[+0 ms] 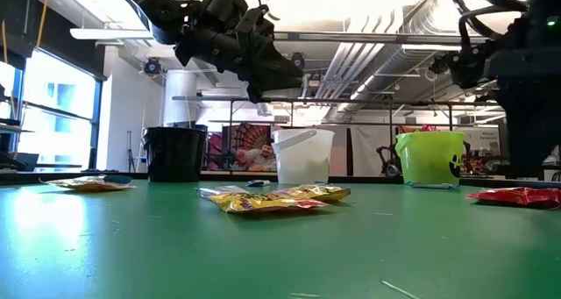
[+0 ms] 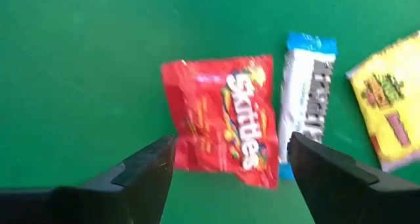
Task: Sort candy by brand, put in halloween buckets
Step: Put the red candy into the green bucket
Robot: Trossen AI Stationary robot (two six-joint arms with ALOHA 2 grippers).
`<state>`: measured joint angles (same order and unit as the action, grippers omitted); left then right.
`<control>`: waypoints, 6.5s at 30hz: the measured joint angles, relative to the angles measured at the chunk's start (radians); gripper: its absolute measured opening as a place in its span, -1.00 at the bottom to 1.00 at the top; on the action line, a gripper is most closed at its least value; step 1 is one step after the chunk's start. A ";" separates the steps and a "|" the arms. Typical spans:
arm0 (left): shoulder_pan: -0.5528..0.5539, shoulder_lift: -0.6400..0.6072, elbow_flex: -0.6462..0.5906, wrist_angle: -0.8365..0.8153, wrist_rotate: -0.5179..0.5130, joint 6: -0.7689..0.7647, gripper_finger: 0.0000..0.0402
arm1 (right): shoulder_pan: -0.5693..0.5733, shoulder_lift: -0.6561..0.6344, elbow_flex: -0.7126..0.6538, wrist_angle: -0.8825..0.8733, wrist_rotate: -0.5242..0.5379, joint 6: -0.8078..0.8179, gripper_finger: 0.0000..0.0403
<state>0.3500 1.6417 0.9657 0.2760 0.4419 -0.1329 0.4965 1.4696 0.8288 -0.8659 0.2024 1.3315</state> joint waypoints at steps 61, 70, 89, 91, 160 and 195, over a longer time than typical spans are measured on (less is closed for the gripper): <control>0.000 0.000 0.000 -0.060 -0.008 0.006 -0.46 | -0.652 0.124 0.549 -0.320 -0.203 -0.787 -0.69; 0.003 0.000 0.000 -0.133 -0.007 0.011 -0.46 | -0.425 0.029 0.339 -0.022 -0.299 -0.665 -0.93; 0.003 0.000 0.000 -0.168 -0.007 0.066 -0.46 | -0.187 0.198 0.222 0.087 -0.141 -0.659 -0.05; 0.003 0.000 0.000 -0.179 -0.007 0.066 -0.46 | -0.197 0.219 0.222 0.062 -0.128 -0.684 -0.03; 0.003 -0.001 0.000 -0.199 -0.123 0.030 -0.46 | -1.393 -0.157 0.225 0.087 0.236 -0.974 -1.00; 0.005 -0.001 0.000 -0.199 -0.141 0.003 -0.46 | -1.518 0.030 0.292 0.051 0.111 -1.018 -0.92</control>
<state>0.3550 1.6409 0.9657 0.0772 0.3008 -0.1299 -1.0218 1.4998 1.1204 -0.8146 0.3133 0.3138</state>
